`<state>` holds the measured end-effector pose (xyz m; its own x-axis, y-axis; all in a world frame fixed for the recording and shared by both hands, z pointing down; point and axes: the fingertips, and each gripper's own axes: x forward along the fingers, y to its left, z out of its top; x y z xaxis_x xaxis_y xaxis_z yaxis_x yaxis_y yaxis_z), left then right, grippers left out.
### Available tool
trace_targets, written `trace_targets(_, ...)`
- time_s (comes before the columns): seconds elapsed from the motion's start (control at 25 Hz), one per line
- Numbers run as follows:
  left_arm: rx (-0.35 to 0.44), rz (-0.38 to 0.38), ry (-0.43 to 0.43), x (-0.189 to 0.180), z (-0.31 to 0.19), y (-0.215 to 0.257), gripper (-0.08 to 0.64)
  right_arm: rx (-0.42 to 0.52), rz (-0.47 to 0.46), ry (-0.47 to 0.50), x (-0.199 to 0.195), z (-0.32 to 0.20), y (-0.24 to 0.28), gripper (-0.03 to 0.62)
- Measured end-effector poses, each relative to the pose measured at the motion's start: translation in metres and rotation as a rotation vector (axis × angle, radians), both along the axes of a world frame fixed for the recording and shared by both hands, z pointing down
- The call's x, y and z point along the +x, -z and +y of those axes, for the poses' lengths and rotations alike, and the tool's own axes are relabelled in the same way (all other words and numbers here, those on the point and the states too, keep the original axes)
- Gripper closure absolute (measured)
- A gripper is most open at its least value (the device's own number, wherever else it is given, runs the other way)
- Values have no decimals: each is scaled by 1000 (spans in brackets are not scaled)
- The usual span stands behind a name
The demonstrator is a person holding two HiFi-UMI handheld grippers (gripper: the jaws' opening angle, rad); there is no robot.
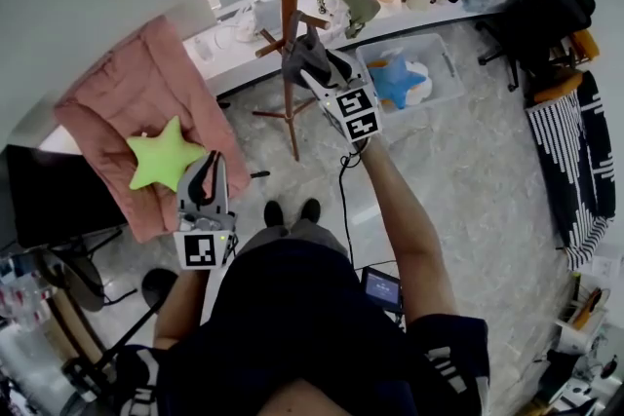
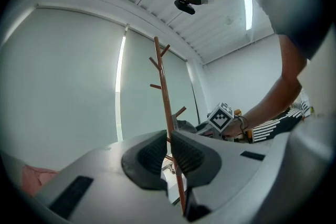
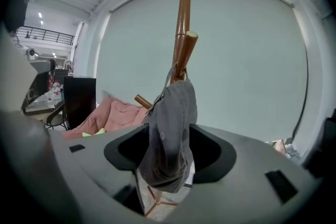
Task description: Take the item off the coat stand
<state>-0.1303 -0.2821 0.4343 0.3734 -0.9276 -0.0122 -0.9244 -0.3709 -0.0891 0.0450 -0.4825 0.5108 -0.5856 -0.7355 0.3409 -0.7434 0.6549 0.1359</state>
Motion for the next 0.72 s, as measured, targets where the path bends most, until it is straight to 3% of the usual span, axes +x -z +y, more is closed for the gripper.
trace_targets(0.4,-5,-2,21,-2,-8,-1,518,-8,25,27,-6,-3,-4,490)
trace_targets(0.72,3,-12,18,-1,-9,-2,518,-1,50,32,-7,-2,-5,548)
